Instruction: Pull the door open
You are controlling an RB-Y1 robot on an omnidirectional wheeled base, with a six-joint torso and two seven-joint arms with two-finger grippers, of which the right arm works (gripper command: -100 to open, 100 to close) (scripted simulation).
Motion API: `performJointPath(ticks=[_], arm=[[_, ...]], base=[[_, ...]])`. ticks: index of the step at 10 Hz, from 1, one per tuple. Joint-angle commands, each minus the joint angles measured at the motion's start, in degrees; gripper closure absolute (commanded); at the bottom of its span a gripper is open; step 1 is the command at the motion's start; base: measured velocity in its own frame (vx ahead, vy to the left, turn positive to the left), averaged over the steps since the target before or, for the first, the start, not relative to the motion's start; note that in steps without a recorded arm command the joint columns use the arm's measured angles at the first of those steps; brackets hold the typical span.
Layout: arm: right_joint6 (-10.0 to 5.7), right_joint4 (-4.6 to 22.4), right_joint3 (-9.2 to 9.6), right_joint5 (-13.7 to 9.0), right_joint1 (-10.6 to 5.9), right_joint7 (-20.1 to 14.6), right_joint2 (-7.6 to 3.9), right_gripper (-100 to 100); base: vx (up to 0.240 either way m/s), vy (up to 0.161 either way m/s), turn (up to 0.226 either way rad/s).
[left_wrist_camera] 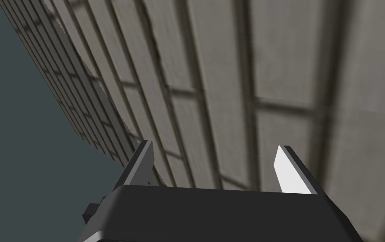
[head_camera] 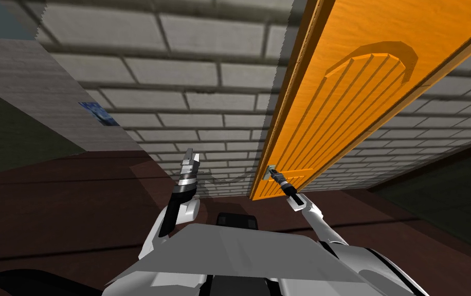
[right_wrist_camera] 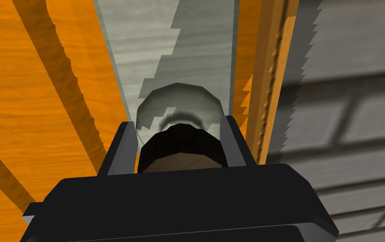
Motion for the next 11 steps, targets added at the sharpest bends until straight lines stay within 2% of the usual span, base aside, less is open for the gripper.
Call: performJointPath(ticks=[1, 5, 11], arm=[[-0.01, 0.02, -0.02, 0.0, 0.04, -0.02, -0.03, 100], [-0.01, 0.02, -0.02, 0.0, 0.04, -0.02, -0.03, 100], [0.83, 0.28, 0.17, -3.83, -0.38, -8.3, 0.68, 100]], base=[[-0.035, -0.002, 0.012], [-0.013, -0.003, 0.0], [-0.044, -0.072, 0.09]])
